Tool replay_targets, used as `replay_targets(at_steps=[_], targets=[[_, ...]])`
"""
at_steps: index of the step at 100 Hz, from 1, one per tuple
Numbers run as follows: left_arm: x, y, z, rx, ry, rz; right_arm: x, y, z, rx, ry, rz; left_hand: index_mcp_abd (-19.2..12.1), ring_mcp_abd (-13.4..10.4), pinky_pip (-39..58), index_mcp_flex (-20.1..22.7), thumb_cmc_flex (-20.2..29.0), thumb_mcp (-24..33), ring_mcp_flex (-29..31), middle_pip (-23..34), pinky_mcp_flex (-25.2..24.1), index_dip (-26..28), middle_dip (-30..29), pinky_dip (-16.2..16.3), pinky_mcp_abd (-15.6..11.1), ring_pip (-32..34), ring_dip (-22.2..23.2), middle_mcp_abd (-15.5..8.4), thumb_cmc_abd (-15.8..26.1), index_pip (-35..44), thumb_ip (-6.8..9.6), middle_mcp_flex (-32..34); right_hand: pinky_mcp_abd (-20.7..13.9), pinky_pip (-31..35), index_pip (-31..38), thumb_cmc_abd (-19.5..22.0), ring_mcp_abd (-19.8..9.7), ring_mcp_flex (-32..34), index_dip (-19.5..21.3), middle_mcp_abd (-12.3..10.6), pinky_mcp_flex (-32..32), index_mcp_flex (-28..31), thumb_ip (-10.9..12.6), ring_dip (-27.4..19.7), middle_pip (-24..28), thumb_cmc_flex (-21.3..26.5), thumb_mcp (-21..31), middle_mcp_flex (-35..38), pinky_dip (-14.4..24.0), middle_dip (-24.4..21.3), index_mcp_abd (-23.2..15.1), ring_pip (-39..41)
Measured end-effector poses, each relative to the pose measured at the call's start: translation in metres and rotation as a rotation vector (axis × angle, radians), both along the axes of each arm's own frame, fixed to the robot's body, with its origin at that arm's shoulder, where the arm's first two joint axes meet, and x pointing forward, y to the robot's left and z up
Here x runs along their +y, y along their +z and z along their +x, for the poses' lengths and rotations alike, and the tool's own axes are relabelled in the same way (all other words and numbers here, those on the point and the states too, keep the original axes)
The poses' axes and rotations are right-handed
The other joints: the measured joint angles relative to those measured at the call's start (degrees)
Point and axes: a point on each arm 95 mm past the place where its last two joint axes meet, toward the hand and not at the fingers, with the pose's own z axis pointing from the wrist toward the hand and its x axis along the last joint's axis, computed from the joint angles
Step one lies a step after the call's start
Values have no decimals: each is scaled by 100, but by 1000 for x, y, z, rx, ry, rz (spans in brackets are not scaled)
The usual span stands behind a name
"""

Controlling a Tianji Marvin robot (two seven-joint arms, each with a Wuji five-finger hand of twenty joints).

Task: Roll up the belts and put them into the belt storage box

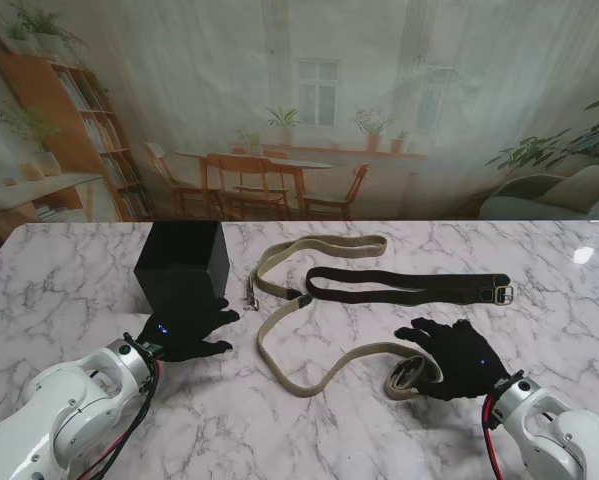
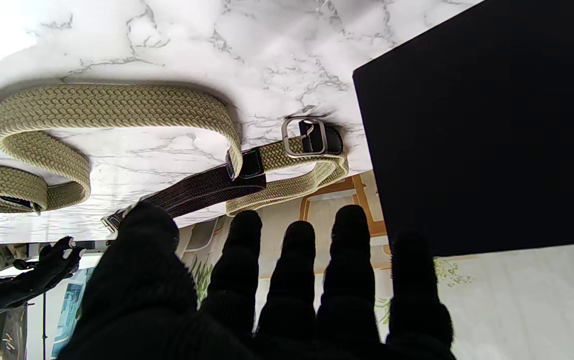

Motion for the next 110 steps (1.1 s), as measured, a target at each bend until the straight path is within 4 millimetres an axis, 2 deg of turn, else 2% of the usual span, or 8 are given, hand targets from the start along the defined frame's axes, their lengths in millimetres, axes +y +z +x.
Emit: replay_targets(at_steps=[10, 21, 36, 61, 74, 85, 97, 110], targets=[[0, 0, 0, 1, 0, 0, -1, -4, 0, -11, -26, -56, 0, 0, 0, 0, 0, 0, 0, 0, 0, 0, 0, 0, 0, 0, 0, 0, 0, 0, 0, 0, 1, -11, 112, -188, 0, 0, 44, 103, 0, 169, 14, 0, 1, -454, -518, -2, 0, 0, 384, 0], [0, -1, 0, 1, 0, 0, 3, -13, 0, 28, -13, -94, 0, 0, 0, 0, 0, 0, 0, 0, 0, 0, 0, 0, 0, 0, 0, 0, 0, 0, 0, 0, 4, -73, 220, -296, 0, -4, 528, 111, -43, 215, 14, 0, 2, -502, -432, -220, 0, -3, -847, 0], [0, -1, 0, 1, 0, 0, 12, -22, 1, 67, 9, -121, 0, 0, 0, 0, 0, 0, 0, 0, 0, 0, 1, 0, 0, 0, 0, 0, 1, 0, 0, 0, 6, -168, 155, -347, 0, -91, 1239, 109, -149, 525, 14, 0, 2, -389, -436, -368, 0, -18, -1509, 0], [0, 0, 0, 0, 1, -1, 17, -26, 8, 42, -6, -141, 0, 0, 0, 0, 0, 0, 0, 0, 0, 0, 1, 0, 0, 0, 0, 0, 1, 0, 0, 0, 12, -129, 1233, -409, -7, -9, 1868, 116, -1, 1826, 65, 0, 283, 492, -922, -120, 0, 138, -1288, 0], [0, 0, 0, -2, 0, -2, 15, -26, 9, 16, -41, -115, 0, 0, -1, 0, 0, 0, 0, -19, 0, 0, 1, 0, 0, 0, 0, 0, 1, 0, 0, -77, 138, 16, 1938, -544, 56, 142, 1598, 132, 209, 2224, -377, 0, 520, 408, 444, 446, -117, 211, -1070, 0], [0, 0, 0, -2, 0, -2, 14, -29, 9, 21, -69, -89, 0, 0, 0, 0, 0, 0, 0, -11, -1, 0, 1, 0, 0, 0, 0, 1, 1, 0, 0, -137, 148, 98, 2296, -604, 103, 449, 1237, 47, 370, 2273, -665, 0, 556, 408, 695, 1218, -140, 259, -1068, 7], [0, -1, 0, -1, -2, -1, 13, -32, 9, 3, -82, -82, 0, 0, -1, 0, 0, 0, 0, -10, -1, 0, 1, 0, 0, 0, 0, 1, 1, 0, 0, -137, 149, 151, 2363, -602, -76, 778, 1230, -500, 432, 2266, -675, 219, 1230, 408, 728, 1990, -142, 1060, -1068, 213], [0, -1, 0, -1, -2, -1, 13, -33, 9, -11, -88, -87, 0, 0, -1, 0, 0, 0, 0, -10, -2, 0, 1, 0, 0, 0, 0, 1, 1, 0, 0, -137, 149, 156, 2169, -599, -222, 880, 1631, -575, 432, 2279, -437, 527, 1779, 331, 790, 2275, -142, 1862, -1065, 574]])
